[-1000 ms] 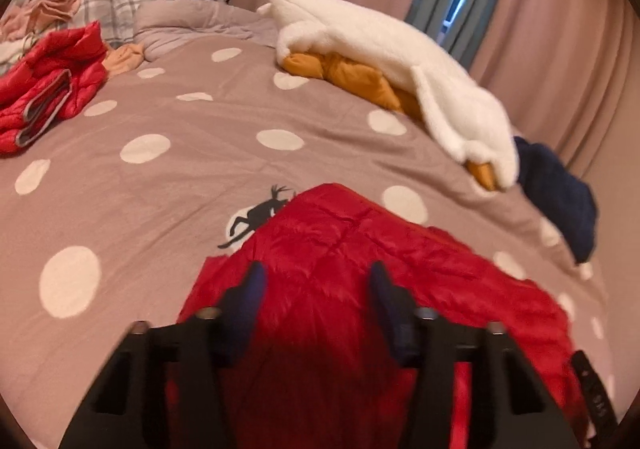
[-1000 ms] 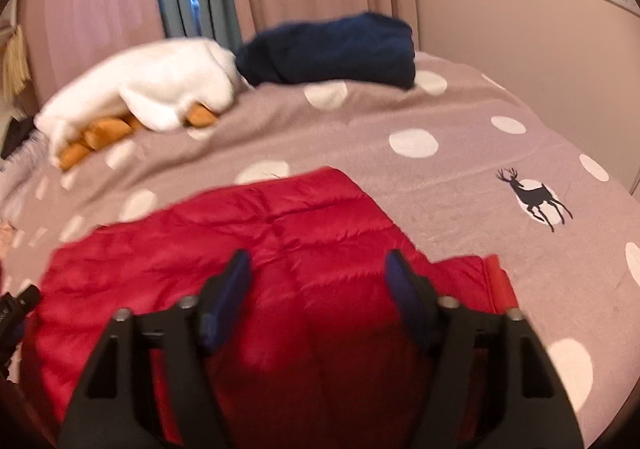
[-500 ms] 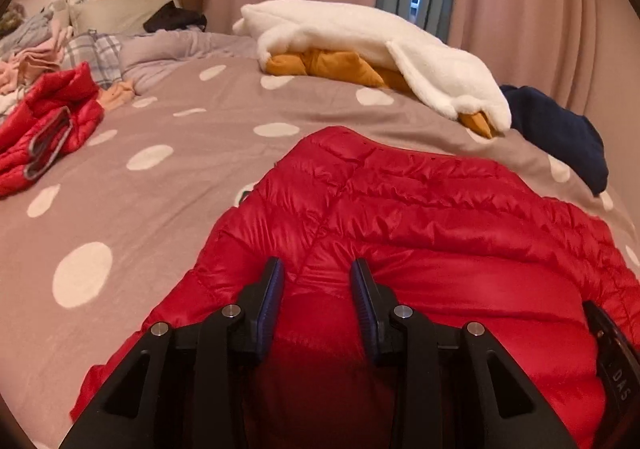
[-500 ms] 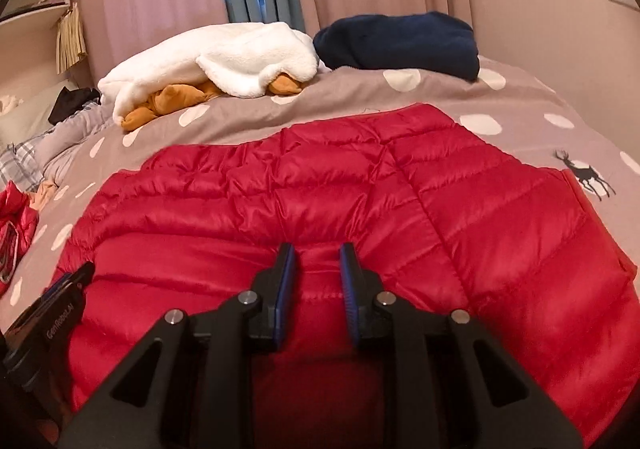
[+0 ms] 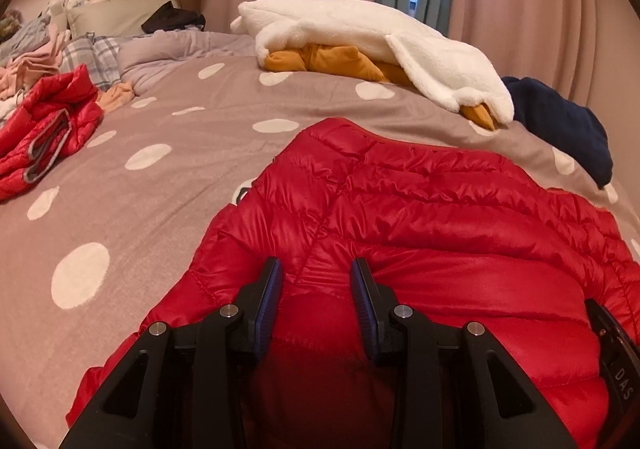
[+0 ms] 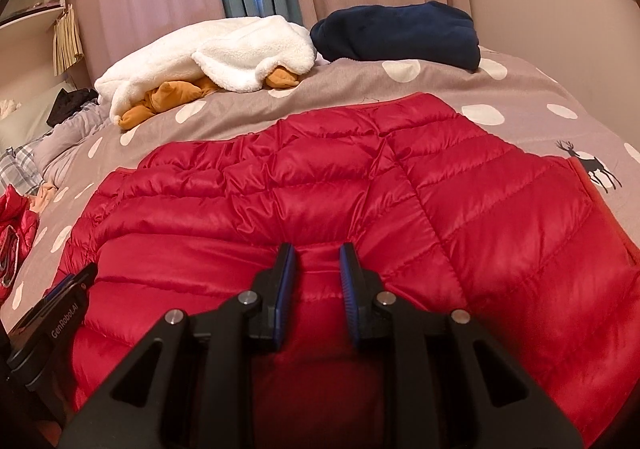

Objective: Fold large clothes

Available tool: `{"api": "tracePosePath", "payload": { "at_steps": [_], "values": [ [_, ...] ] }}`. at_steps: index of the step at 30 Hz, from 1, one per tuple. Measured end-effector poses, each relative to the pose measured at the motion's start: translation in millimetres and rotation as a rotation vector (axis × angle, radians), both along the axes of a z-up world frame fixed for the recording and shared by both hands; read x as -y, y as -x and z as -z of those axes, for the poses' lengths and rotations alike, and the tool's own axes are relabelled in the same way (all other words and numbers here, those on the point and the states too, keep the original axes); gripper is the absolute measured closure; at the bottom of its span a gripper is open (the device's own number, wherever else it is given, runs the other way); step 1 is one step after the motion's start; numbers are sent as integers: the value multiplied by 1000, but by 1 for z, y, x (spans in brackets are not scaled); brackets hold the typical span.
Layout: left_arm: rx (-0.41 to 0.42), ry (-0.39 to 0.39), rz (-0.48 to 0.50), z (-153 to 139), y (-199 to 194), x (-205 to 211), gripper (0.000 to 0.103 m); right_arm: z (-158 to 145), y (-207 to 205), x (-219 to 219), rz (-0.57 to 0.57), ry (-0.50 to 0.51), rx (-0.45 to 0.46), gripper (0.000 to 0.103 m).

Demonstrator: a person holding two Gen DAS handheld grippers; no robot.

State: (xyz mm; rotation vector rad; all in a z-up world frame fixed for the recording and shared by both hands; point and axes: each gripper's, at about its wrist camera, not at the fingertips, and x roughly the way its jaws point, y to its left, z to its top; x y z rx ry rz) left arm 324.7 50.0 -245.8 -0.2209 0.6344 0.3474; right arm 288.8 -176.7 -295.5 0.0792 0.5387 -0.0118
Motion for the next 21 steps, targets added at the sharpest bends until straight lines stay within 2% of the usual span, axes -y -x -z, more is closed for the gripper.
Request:
{"api": "tracePosePath", "payload": {
  "at_steps": [9, 13, 16, 18, 20, 21],
  "values": [
    [3, 11, -1, -2, 0, -1, 67, -1, 0, 0, -1, -3, 0, 80],
    [27, 72, -46, -23, 18, -22, 67, -14, 9, 6, 25, 15, -15, 81],
    [81, 121, -132, -44, 42, -55, 67, -37, 36, 28, 119, 34, 69, 79],
    [107, 183, -199, -48, 57, -79, 63, -50, 56, 59, 198, -19, 114, 77],
    [66, 261, -181, -40, 55, -94, 63, -50, 56, 83, 241, -56, 54, 77],
    [8, 301, -142, -27, 49, -97, 63, -46, 55, 91, 250, -59, 19, 80]
  ]
}}
